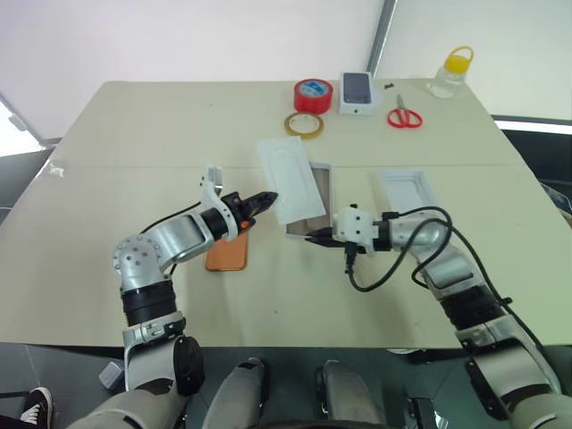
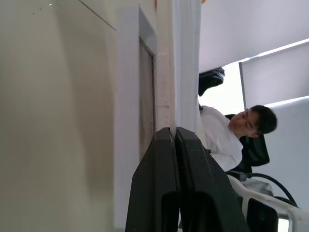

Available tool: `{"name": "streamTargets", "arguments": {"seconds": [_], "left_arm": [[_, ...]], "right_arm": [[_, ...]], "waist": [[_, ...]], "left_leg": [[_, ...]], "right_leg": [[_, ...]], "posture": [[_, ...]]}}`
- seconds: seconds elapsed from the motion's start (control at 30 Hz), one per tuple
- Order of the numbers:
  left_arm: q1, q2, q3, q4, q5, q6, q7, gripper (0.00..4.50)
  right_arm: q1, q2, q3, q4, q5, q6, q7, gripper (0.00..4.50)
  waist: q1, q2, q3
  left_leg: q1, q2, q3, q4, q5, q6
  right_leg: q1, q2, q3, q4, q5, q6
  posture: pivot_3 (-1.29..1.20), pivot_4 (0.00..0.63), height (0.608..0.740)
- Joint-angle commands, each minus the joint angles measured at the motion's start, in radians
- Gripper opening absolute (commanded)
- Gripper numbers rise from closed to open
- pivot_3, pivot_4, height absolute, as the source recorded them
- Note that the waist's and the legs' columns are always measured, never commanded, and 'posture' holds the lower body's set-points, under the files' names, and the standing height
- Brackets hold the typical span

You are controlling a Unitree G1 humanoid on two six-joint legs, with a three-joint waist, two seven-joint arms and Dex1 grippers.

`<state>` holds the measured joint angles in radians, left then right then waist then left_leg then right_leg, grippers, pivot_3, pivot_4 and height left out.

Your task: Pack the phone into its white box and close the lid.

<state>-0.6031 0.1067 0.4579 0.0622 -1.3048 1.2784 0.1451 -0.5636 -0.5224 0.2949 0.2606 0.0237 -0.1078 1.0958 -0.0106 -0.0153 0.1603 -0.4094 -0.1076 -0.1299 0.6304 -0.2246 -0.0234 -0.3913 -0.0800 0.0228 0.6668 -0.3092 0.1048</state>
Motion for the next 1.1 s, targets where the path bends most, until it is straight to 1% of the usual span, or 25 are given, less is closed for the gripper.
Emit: {"name": "streamTargets", "arguments": {"seconds": [0.03, 0.13, 0.17, 0.2, 0.27, 0.37, 0.4, 0.5, 0.57, 0.67, 0.7, 0.77, 0.87, 0.9, 0.93, 1.1], "left_arm": [[-0.01, 0.014, -0.02, -0.044, -0.033, -0.011, -0.006, 0.0], [0.002, 0.022, -0.026, -0.05, -0.043, -0.014, -0.001, 0.0], [0.009, 0.029, -0.033, -0.054, -0.039, -0.011, -0.007, 0.0], [0.015, 0.036, -0.041, -0.058, -0.033, -0.008, -0.013, 0.0], [0.024, 0.058, -0.074, -0.065, -0.004, -0.003, -0.037, 0.0], [0.036, 0.115, -0.181, -0.093, 0.107, -0.032, -0.123, 0.0], [0.035, 0.117, -0.189, -0.081, 0.118, -0.038, -0.133, 0.0], [0.021, 0.13, -0.22, -0.05, 0.161, -0.058, -0.193, 0.0], [-0.002, 0.132, -0.258, -0.015, 0.197, -0.065, -0.25, 0.0], [-0.04, 0.129, -0.28, 0.053, 0.245, -0.08, -0.301, 0.92], [-0.048, 0.13, -0.282, 0.067, 0.254, -0.077, -0.317, 1.44], [-0.058, 0.129, -0.281, 0.077, 0.271, -0.08, -0.336, 2.34], [-0.067, 0.128, -0.266, 0.086, 0.286, -0.074, -0.343, 3.91], [-0.067, 0.131, -0.262, 0.081, 0.301, -0.092, -0.345, 4.36], [-0.073, 0.136, -0.247, 0.089, 0.306, -0.094, -0.339, 4.47], [-0.086, 0.182, -0.252, 0.066, 0.366, -0.147, -0.39, 4.47]], "right_arm": [[-0.011, 0.007, 0.017, 0.049, -0.028, -0.074, 0.004, 0.96], [0.008, -0.006, -0.002, 0.02, -0.008, -0.104, 0.013, 2.44], [0.011, -0.014, -0.017, 0.005, 0.003, -0.105, 0.012, 3.05], [0.013, -0.022, -0.028, -0.007, 0.012, -0.103, 0.015, 3.53], [0.021, -0.054, -0.06, -0.047, 0.054, -0.066, 0.045, 3.53], [0.039, -0.134, -0.103, -0.093, 0.087, -0.007, 0.086, 3.53], [0.045, -0.161, -0.11, -0.098, 0.083, -0.005, 0.094, 3.53], [0.051, -0.209, -0.139, -0.087, 0.074, -0.004, 0.075, 3.53], [0.067, -0.221, -0.158, -0.08, 0.068, -0.01, 0.051, 3.53], [0.085, -0.215, -0.159, -0.1, 0.062, -0.005, 0.032, 3.57], [0.088, -0.212, -0.159, -0.107, 0.06, -0.004, 0.024, 3.57], [0.09, -0.203, -0.168, -0.12, 0.072, 0.008, 0.009, 3.57], [0.088, -0.202, -0.181, -0.115, 0.077, 0.016, -0.01, 3.57], [0.087, -0.201, -0.186, -0.115, 0.077, 0.018, -0.019, 3.57], [0.087, -0.2, -0.19, -0.119, 0.084, 0.024, -0.02, 3.57], [0.06, -0.174, -0.209, -0.156, 0.141, 0.087, -0.034, 3.57]], "waist": [[0.0, 0.0, 0.0], [-0.002, 0.0, 0.0], [-0.003, 0.0, 0.0], [-0.005, 0.0, 0.0], [-0.005, 0.0, 0.0], [-0.002, 0.0, 0.0], [-0.001, 0.0, 0.0], [0.0, 0.0, 0.0], [0.0, 0.0, 0.0], [-0.004, 0.0, 0.0], [-0.005, 0.0, 0.0], [-0.007, 0.0, 0.0], [-0.003, 0.0, 0.0], [-0.002, 0.0, 0.0], [-0.001, 0.0, 0.0], [-0.004, 0.0, 0.0]], "left_leg": [[0.0, 0.0, 0.0, 0.0, 0.0, 0.0], [0.0, 0.0, 0.0, 0.0, 0.0, 0.0], [0.0, 0.0, 0.0, 0.0, 0.0, 0.0], [0.0, 0.0, 0.0, 0.0, 0.0, 0.0], [0.0, 0.0, 0.0, 0.0, 0.0, 0.0], [0.0, 0.0, 0.0, 0.0, 0.0, 0.0], [0.0, 0.0, 0.0, 0.0, 0.0, 0.0], [0.0, 0.0, 0.0, -0.001, 0.0, 0.0], [0.0, 0.0, 0.0, -0.001, 0.0, 0.0], [0.0, 0.0, 0.0, -0.001, 0.0, 0.0], [0.0, 0.0, 0.0, -0.001, 0.0, 0.0], [0.0, 0.0, 0.0, -0.001, 0.0, 0.0], [0.0, 0.0, 0.0, -0.001, 0.0, 0.0], [0.0, 0.0, 0.0, -0.001, 0.0, 0.0], [0.0, 0.0, 0.0, -0.001, 0.0, 0.0], [0.0, 0.0, 0.0, -0.001, 0.0, 0.0]], "right_leg": [[0.0, 0.0, 0.0, 0.0, 0.0, 0.0], [0.0, 0.0, 0.0, 0.0, 0.0, 0.0], [0.0, 0.0, 0.0, 0.0, 0.0, 0.0], [0.0, 0.0, 0.0, 0.0, 0.0, 0.0], [-0.001, 0.0, 0.0, 0.001, 0.0, 0.0], [-0.001, 0.0, 0.0, 0.001, 0.0, 0.0], [0.0, 0.0, 0.0, 0.001, 0.0, 0.0], [0.0, 0.0, 0.0, 0.0, 0.0, 0.0], [0.0, 0.0, 0.0, 0.0, 0.0, 0.0], [0.0, 0.0, 0.0, 0.0, 0.0, 0.0], [0.0, 0.0, 0.0, 0.0, 0.0, 0.0], [-0.001, 0.0, 0.0, 0.0, 0.0, 0.0], [-0.001, 0.0, 0.0, 0.0, 0.0, 0.0], [-0.001, 0.0, 0.0, 0.0, 0.0, 0.0], [0.0, 0.0, 0.0, 0.0, 0.0, 0.0], [-0.001, 0.0, 0.0, 0.0, 0.0, 0.0]], "posture": [[0.0, 0.15, 0.74], [0.0, 0.15, 0.74], [0.0, 0.15, 0.74], [0.0, 0.15, 0.74], [0.0, 0.15, 0.74], [0.0, 0.15, 0.74], [0.0, 0.15, 0.74], [0.0, 0.15, 0.74], [0.0, 0.15, 0.74], [0.0, 0.15, 0.74], [0.0, 0.15, 0.74], [0.0, 0.15, 0.74], [0.0, 0.15, 0.74], [0.0, 0.15, 0.74], [0.0, 0.15, 0.74], [0.0, 0.15, 0.74]]}}
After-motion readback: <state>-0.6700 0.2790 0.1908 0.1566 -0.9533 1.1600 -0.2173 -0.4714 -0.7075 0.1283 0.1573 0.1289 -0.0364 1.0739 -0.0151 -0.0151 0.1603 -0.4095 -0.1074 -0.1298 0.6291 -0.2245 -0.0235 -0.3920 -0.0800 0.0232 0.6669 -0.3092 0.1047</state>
